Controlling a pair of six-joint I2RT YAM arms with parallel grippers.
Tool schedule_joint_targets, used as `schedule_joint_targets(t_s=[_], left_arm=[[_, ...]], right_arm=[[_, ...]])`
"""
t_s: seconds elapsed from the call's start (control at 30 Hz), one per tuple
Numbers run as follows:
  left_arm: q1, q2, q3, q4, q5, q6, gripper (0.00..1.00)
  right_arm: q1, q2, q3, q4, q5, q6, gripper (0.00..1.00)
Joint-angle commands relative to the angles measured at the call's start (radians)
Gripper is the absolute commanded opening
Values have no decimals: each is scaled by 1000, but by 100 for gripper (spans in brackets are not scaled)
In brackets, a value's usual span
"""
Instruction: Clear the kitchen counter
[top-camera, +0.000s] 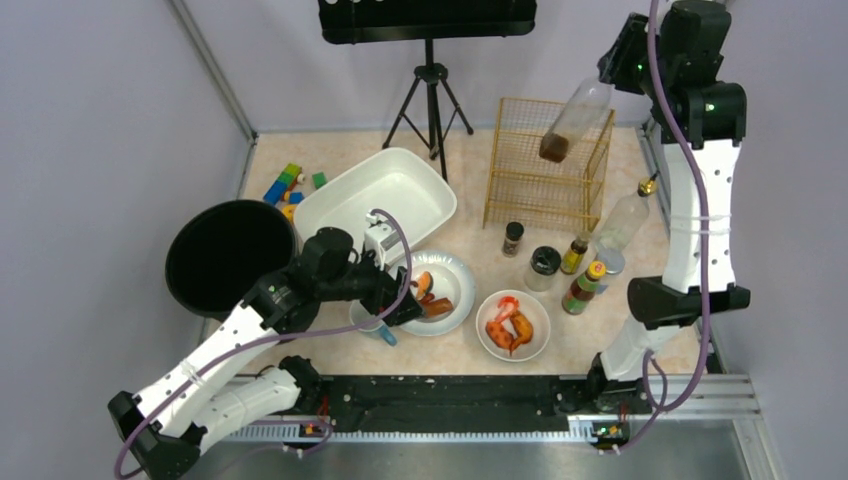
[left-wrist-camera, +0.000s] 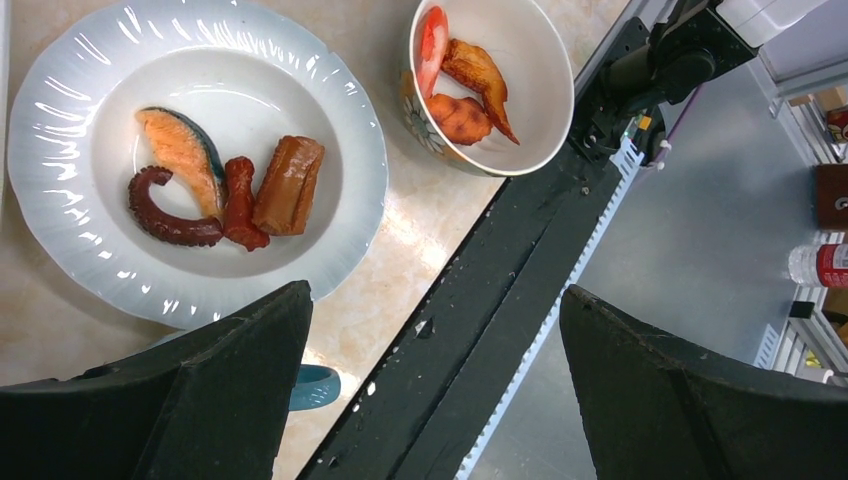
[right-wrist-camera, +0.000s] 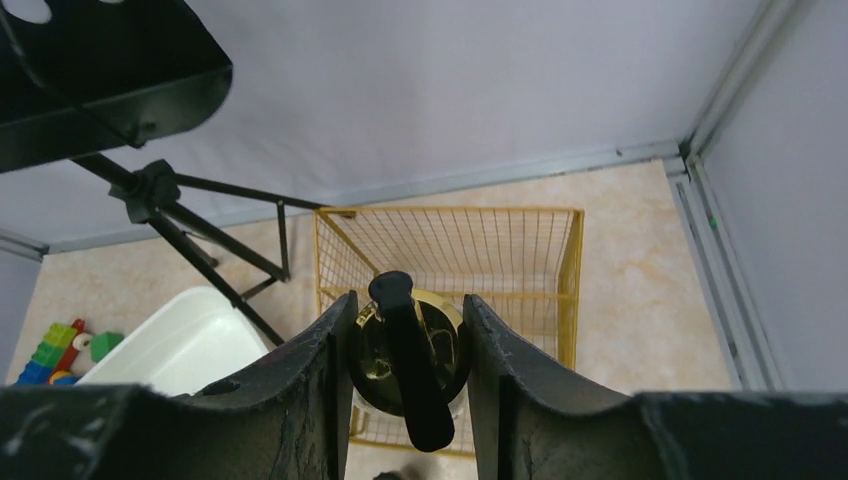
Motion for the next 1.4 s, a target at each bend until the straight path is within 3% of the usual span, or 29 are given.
schedule_joint_targets(t_s=[0.0,0.9,1.37], left_arm=[[0,4,2,17,-20,21,98],[-1,29,8,5,-40,29,97],[0,26,9,-1,-58,30,97]], right_arm=[[11,17,117,211,-22,-91,0],[11,115,35,569,103,-252,0],[9,144,-111,713,89,-300,0]])
